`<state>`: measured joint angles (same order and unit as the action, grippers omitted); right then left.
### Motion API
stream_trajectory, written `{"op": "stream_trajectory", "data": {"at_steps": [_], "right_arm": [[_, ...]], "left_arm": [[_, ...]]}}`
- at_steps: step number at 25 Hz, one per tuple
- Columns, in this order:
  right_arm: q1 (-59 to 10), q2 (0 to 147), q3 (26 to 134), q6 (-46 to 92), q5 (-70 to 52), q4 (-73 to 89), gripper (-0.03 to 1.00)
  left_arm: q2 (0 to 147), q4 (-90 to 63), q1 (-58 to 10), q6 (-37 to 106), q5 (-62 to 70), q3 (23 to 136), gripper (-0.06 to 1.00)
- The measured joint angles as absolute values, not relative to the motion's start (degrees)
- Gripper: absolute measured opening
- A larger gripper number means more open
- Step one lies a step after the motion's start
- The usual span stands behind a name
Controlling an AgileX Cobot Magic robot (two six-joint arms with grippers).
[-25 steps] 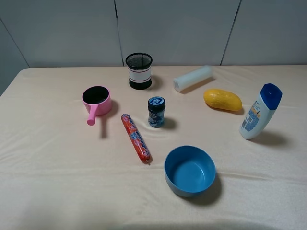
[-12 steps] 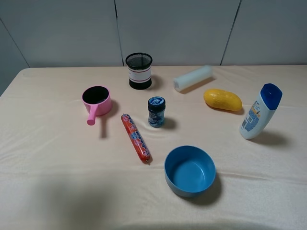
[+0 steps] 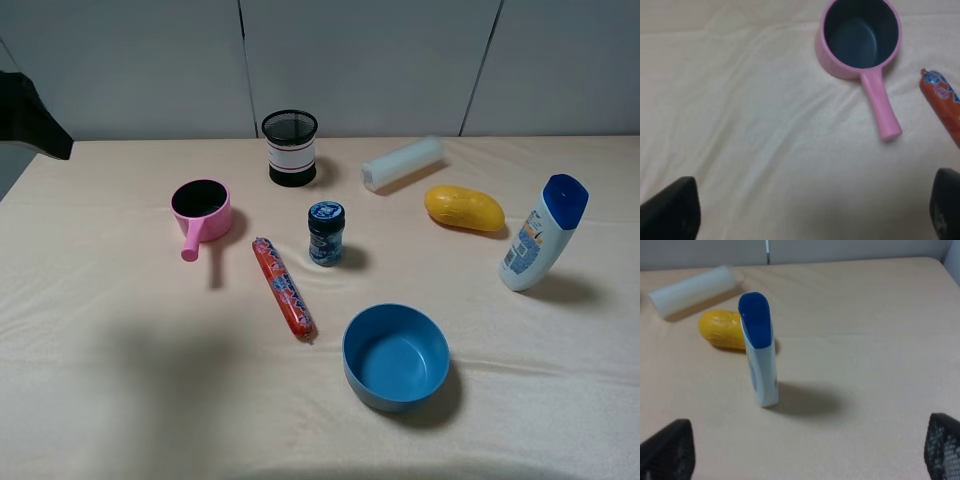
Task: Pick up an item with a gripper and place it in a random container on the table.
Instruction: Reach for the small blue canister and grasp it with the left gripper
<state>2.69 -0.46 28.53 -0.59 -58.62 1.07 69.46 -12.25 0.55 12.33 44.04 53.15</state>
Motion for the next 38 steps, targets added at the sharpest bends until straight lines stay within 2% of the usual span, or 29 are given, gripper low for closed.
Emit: {"op": "stream_trajectory", "data": {"at_steps": [9, 19, 31, 38], "right_arm": [[2.69, -0.46, 28.53, -0.59, -58.62, 1.07, 0.69], [2.69, -0.46, 28.53, -0.59, -58.62, 1.07, 0.69], [2.69, -0.46, 28.53, -0.59, -58.62, 1.07, 0.69], [2.69, -0.46, 28.53, -0.59, -58.62, 1.07, 0.69]], "left_arm": [[75.89, -17.71, -0.65, 20.11, 40.63, 54.22, 0.92], [83.12, -14.82, -16.88, 23.25, 33.42, 56.79, 0.92], [99.01, -14.62, -32.15, 23.33, 37.59, 73.37, 0.92], [104.83, -14.62, -35.37, 23.26, 42.39, 80.12, 0.92]]}}
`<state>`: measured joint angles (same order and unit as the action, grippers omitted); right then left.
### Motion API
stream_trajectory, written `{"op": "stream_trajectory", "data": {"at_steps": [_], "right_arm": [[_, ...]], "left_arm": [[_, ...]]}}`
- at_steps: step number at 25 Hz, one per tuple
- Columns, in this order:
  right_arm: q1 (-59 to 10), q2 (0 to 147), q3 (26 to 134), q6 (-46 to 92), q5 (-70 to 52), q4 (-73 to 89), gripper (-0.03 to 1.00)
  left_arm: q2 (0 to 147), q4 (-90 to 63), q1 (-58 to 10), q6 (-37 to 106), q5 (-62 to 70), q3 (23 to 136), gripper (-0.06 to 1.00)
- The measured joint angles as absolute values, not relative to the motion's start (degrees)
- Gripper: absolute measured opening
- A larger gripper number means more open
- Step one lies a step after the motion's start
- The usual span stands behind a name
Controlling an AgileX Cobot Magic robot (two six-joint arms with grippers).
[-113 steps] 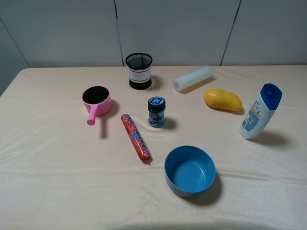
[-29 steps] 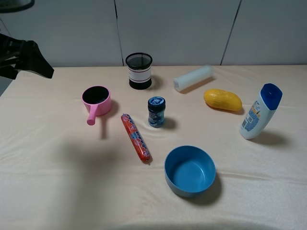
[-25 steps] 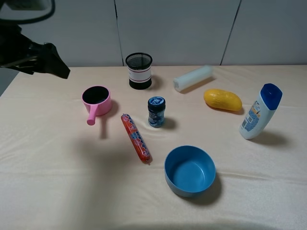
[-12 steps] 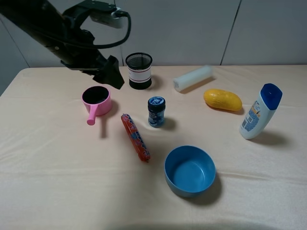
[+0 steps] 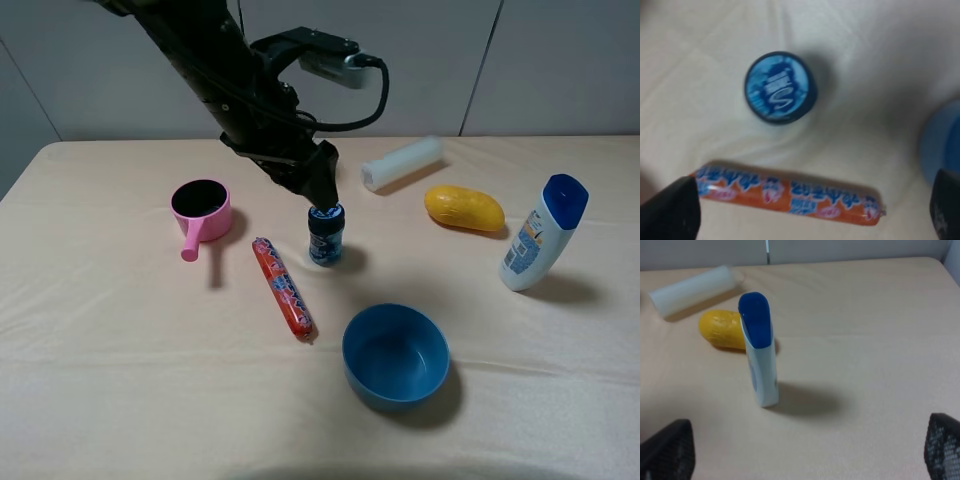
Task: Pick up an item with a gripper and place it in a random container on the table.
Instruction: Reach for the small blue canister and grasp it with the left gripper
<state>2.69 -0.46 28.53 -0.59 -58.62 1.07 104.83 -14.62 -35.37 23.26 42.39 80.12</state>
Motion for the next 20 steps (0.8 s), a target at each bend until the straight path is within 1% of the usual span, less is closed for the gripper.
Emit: {"op": "stream_trajectory", "data": {"at_steps": [12, 16, 20], "right_arm": [[2.69, -0.46, 28.53, -0.59, -58.62, 1.07, 0.69], [2.69, -0.46, 28.53, -0.59, -58.62, 1.07, 0.69], [2.69, -0.46, 28.53, -0.59, -58.62, 1.07, 0.69]], "left_arm": [[116.68, -14.56, -35.59, 20.83, 51.93, 97.40, 0.92], [120.12, -14.56, -35.59, 20.64, 55.31, 101.00, 0.92], [122.29, -14.49, -35.59, 20.47, 57.32, 101.74, 0.92]]}}
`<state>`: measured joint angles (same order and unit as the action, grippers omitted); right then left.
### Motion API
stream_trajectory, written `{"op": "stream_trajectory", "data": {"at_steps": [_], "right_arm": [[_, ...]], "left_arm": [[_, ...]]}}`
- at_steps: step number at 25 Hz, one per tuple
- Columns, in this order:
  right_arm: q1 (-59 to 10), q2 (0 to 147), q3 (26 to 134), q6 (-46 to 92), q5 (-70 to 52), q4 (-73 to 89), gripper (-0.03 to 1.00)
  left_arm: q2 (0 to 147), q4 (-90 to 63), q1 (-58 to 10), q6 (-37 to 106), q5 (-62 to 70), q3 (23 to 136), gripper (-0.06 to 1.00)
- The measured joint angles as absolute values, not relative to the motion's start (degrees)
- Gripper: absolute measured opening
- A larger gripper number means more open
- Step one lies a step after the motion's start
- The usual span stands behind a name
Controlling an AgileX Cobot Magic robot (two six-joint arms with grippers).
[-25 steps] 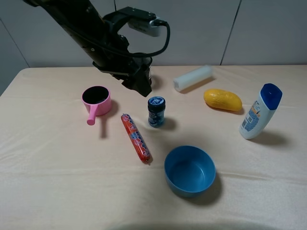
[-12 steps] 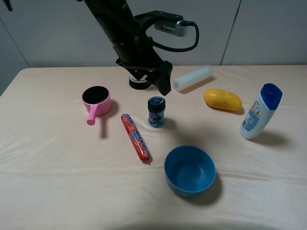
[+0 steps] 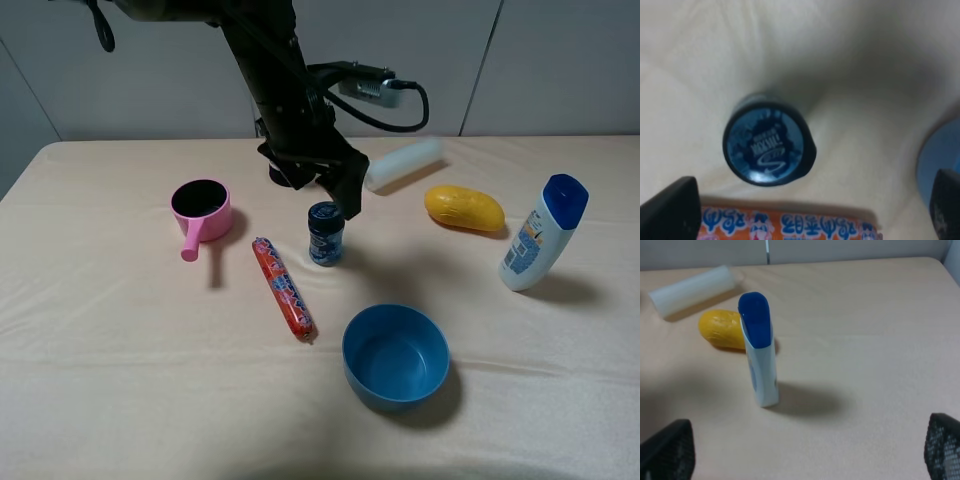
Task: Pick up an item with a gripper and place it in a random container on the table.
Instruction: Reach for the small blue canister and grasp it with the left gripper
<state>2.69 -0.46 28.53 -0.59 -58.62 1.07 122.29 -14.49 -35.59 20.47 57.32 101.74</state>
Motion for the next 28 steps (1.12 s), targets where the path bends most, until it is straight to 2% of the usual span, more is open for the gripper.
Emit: {"op": "stream_trajectory", "data": {"at_steps": [12, 28], "right_arm": [[2.69, -0.46, 28.53, -0.59, -58.62, 1.07, 0.69], [2.69, -0.46, 28.53, -0.59, -58.62, 1.07, 0.69]], "left_arm": [[126.16, -8.54, -35.59, 20.43, 59.36, 101.93, 0.92], [130.12, -8.54, -35.59, 22.16, 53.99, 101.93, 0.92]]}}
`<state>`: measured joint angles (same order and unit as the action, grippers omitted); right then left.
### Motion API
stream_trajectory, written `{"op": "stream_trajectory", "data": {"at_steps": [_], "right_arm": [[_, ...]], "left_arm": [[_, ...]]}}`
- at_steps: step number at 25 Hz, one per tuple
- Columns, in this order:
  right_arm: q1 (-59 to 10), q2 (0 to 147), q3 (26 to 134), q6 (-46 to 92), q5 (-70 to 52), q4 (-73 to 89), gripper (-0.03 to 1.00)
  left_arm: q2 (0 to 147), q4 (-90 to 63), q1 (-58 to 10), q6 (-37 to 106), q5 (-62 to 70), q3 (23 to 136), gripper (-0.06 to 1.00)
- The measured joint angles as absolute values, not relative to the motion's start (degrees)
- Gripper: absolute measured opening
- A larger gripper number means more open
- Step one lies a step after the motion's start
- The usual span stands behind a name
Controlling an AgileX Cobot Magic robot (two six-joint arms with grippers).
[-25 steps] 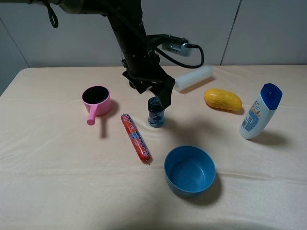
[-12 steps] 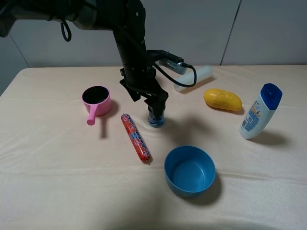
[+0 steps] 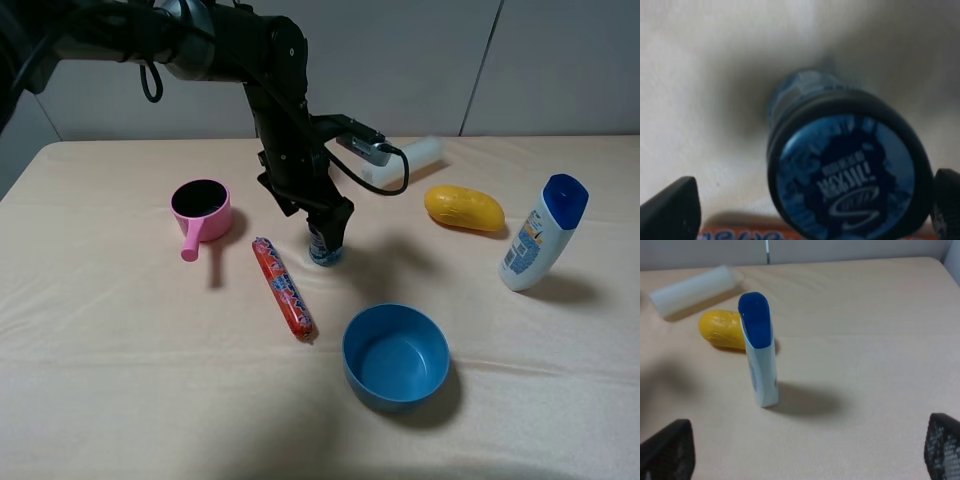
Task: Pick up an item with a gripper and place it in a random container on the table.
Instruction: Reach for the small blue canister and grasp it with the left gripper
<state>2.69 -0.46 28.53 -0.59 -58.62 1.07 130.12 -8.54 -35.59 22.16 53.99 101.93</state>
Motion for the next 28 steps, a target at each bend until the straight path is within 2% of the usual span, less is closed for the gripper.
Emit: {"op": "stream_trajectory", "data": {"at_steps": [28], "right_arm": [[2.69, -0.46, 28.53, -0.59, -58.62, 1.07, 0.69]], "left_arm": [[134.34, -5.11, -38.62, 23.47, 48.26, 102.20, 0.92]]}}
